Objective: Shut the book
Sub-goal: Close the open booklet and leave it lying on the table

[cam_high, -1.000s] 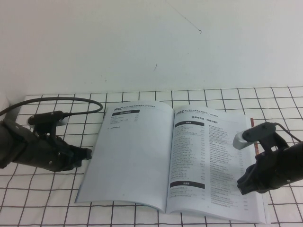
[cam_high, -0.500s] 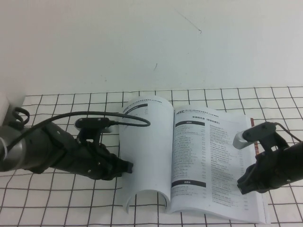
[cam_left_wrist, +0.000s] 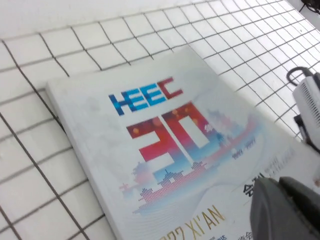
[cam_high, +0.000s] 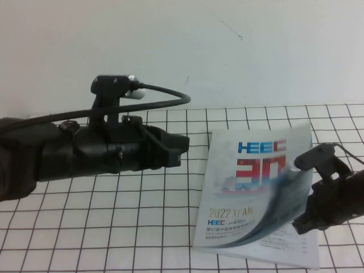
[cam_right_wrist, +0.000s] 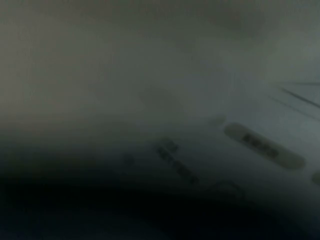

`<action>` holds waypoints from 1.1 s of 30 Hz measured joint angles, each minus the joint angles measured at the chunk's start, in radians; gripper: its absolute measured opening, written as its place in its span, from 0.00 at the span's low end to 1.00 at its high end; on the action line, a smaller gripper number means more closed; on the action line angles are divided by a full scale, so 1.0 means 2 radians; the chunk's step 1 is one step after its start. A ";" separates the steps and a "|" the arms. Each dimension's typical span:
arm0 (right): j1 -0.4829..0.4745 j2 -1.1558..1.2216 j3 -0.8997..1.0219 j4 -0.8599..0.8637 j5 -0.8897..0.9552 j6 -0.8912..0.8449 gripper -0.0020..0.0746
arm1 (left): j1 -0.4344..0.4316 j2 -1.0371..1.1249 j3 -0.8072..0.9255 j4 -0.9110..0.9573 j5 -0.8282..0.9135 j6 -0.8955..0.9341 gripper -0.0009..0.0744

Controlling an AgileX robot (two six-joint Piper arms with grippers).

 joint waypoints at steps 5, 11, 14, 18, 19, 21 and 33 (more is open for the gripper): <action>-0.019 -0.079 0.000 -0.166 0.031 0.088 0.02 | 0.000 -0.067 0.000 0.080 -0.033 -0.002 0.01; -0.032 -0.193 0.000 -0.406 0.103 0.222 0.02 | 0.000 -0.137 0.000 0.264 -0.051 -0.131 0.01; -0.032 -0.244 0.000 -0.509 0.133 0.306 0.02 | 0.000 -0.159 0.000 0.392 -0.042 -0.261 0.01; -0.033 -0.313 0.001 -0.552 0.153 0.405 0.02 | 0.000 -0.181 0.009 0.575 -0.028 -0.448 0.01; -0.033 -0.332 0.002 -0.550 0.154 0.418 0.02 | 0.000 -0.189 0.015 0.610 -0.028 -0.482 0.01; -0.033 -0.371 0.011 -0.532 0.153 0.425 0.02 | 0.000 -0.209 0.034 0.682 -0.036 -0.547 0.01; -0.033 -0.626 0.146 -0.369 0.105 0.332 0.02 | 0.000 -0.430 0.265 0.776 -0.254 -0.595 0.01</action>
